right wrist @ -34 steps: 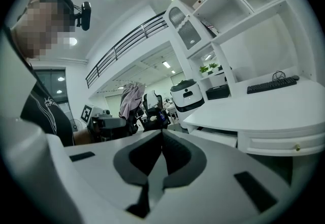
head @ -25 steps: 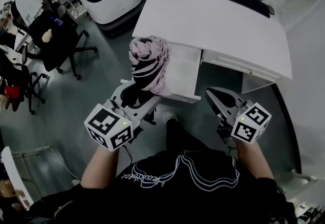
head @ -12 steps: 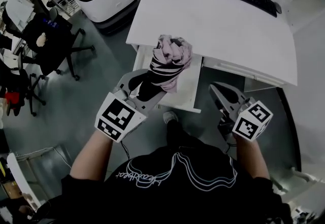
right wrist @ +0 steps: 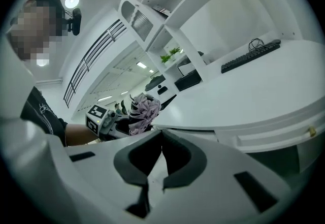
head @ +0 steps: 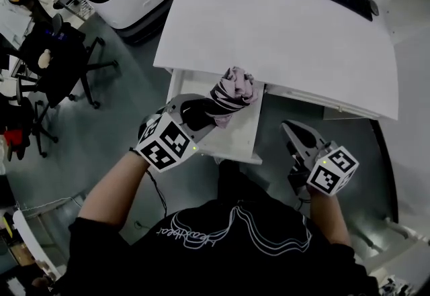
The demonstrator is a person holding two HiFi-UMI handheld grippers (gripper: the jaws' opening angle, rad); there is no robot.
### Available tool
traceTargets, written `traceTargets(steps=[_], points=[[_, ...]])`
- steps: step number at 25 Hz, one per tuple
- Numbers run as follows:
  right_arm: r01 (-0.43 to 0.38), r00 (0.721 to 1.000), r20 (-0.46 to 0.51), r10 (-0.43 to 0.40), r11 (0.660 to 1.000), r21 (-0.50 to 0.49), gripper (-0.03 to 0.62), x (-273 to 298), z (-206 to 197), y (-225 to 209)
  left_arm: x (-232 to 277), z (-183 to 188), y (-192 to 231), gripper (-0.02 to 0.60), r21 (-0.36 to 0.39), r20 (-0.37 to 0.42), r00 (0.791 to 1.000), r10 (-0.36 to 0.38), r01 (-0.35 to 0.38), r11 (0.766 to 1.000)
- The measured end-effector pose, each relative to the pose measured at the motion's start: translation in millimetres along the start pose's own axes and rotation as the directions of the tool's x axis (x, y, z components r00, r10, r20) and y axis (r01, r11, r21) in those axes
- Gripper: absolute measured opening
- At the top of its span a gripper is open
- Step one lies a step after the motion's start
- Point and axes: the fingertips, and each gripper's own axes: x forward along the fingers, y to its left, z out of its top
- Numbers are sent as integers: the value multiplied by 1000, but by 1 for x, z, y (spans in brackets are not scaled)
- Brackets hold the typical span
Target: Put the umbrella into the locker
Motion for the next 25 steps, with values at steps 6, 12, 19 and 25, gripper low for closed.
traceTargets(steps=[6,12,19,25], points=[[5,1000,-29,-3,999,39,6,9,-8,-13,42,-26,1,222,107,-119,989,-84,97,989],[25,999,-46,-22,997,66,5,10,-15,-20,76,-67,-7,223,176,-251,955,-158,205,963],[55,997,-57,-50,994,94,5,1,-35,-33,116,-101,-16,222,197,-342,917,-207,285,938],[88,995,-59,-82,990,111,6,-4,-48,-45,150,-133,-13,222,234,-405,891,-208,321,918]])
